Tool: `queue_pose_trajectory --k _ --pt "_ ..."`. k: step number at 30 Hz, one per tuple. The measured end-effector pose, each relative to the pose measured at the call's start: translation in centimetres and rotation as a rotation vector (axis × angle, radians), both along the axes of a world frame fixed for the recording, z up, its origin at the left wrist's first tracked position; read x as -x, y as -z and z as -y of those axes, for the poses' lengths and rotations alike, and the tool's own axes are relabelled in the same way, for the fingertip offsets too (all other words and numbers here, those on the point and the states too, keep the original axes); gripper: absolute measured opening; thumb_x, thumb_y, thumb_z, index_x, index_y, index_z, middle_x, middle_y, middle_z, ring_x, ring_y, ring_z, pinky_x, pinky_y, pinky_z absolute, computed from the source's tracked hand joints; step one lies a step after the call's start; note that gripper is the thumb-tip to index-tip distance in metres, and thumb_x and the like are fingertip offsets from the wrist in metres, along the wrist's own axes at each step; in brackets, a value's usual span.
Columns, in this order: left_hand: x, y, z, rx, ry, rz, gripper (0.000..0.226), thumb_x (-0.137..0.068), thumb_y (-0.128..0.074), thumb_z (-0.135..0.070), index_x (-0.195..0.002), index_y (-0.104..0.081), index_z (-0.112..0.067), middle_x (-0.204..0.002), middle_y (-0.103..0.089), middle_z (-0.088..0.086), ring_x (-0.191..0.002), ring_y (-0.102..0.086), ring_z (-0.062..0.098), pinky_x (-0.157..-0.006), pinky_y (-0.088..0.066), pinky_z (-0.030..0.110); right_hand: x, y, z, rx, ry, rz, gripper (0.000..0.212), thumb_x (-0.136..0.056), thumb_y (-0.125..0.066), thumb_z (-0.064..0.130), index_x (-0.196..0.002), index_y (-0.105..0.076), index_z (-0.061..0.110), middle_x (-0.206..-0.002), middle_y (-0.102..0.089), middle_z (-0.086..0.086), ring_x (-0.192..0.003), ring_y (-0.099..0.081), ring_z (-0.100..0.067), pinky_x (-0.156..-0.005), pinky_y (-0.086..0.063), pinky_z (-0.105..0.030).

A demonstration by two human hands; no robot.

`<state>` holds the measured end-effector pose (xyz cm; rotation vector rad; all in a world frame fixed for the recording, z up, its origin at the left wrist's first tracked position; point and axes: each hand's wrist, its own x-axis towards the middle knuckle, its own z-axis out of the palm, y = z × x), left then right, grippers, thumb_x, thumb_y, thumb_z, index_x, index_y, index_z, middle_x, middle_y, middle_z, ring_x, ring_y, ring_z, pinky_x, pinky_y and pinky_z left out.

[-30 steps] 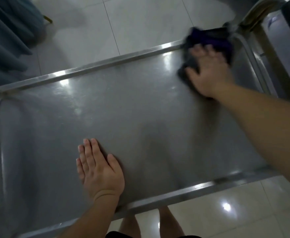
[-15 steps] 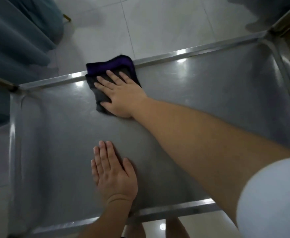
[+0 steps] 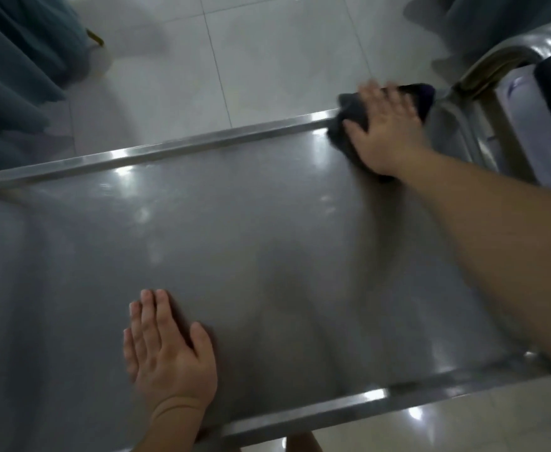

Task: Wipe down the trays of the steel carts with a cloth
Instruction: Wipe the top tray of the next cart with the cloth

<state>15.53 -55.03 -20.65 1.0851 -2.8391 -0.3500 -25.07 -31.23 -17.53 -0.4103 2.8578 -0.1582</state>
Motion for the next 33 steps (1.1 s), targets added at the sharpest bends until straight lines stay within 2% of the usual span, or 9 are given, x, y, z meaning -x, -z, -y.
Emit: queue_pose_trajectory --k 2,5,9,18,23,28,33 --pt "0.1 -0.1 -0.1 -0.008 0.0 0.0 0.078 -0.093 -0.042 -0.038 -0.163 -0.034 -0.006 -0.172 -0.028 0.014 -0.16 -0.022 0.033 -0.129 -0.016 0.055 0.9 -0.2 -4.7 -0.006 0.104 0.005 0.079 -0.101 -0.022 0.061 -0.167 -0.007 0.02 -0.175 -0.002 -0.001 -0.161 0.0 -0.026 -0.129 -0.002 -0.046" --pt "0.2 -0.3 -0.2 -0.025 -0.006 -0.001 0.079 -0.092 -0.042 -0.039 -0.163 -0.033 -0.006 -0.172 -0.027 0.015 -0.16 -0.022 0.034 -0.13 -0.015 0.055 0.3 -0.4 -8.4 -0.039 0.142 0.016 0.076 -0.103 -0.018 0.058 -0.167 0.001 0.02 -0.175 0.005 0.0 -0.16 0.005 -0.021 -0.128 0.0 -0.043" --pt "0.2 -0.7 -0.4 -0.022 -0.004 -0.003 0.078 -0.092 -0.041 -0.039 -0.163 -0.033 -0.006 -0.171 -0.028 0.016 -0.16 -0.022 0.035 -0.13 -0.014 0.053 -3.8 -0.3 -10.0 -0.056 0.227 -0.029 0.076 -0.105 -0.019 0.057 -0.167 -0.003 0.016 -0.175 0.003 -0.003 -0.16 0.004 -0.024 -0.129 0.001 -0.045" --pt "0.0 -0.9 -0.1 -0.071 0.001 0.034 0.08 -0.093 -0.038 -0.043 -0.166 -0.023 -0.012 -0.175 -0.018 0.011 -0.163 -0.01 0.028 -0.132 -0.004 0.048 -22.3 0.5 -15.8 -0.069 0.462 -0.056 0.078 -0.104 -0.02 0.062 -0.167 -0.005 0.018 -0.175 -0.004 -0.003 -0.16 -0.001 -0.025 -0.129 -0.01 -0.049" --pt "0.0 -1.0 0.0 -0.09 0.001 0.024 0.08 -0.094 -0.038 -0.044 -0.166 -0.022 -0.013 -0.175 -0.017 0.01 -0.163 -0.008 0.027 -0.132 -0.003 0.047 -32.1 0.0 -17.5 -0.122 0.583 0.03 0.082 -0.103 -0.018 0.064 -0.166 -0.001 0.015 -0.174 -0.005 -0.008 -0.16 -0.003 -0.027 -0.128 -0.013 -0.053" --pt "0.1 -0.9 0.0 -0.082 -0.005 0.008 0.081 -0.093 -0.038 -0.044 -0.165 -0.025 -0.01 -0.174 -0.02 0.012 -0.162 -0.011 0.03 -0.131 -0.005 0.049 -37.4 0.4 -14.7 -0.111 0.546 0.101 0.085 -0.101 -0.018 0.065 -0.166 -0.001 0.012 -0.174 -0.005 -0.011 -0.16 -0.006 -0.03 -0.128 -0.013 -0.053" --pt "0.1 -0.8 0.0 -0.063 0.002 0.0 0.081 -0.092 -0.04 -0.042 -0.164 -0.028 -0.007 -0.173 -0.023 0.016 -0.161 -0.017 0.034 -0.131 -0.008 0.051 -31.0 0.7 -13.9 -0.096 0.356 0.077 0.083 -0.102 -0.014 0.067 -0.166 0.004 0.018 -0.175 0.001 -0.007 -0.16 0.002 -0.029 -0.129 -0.008 -0.053"
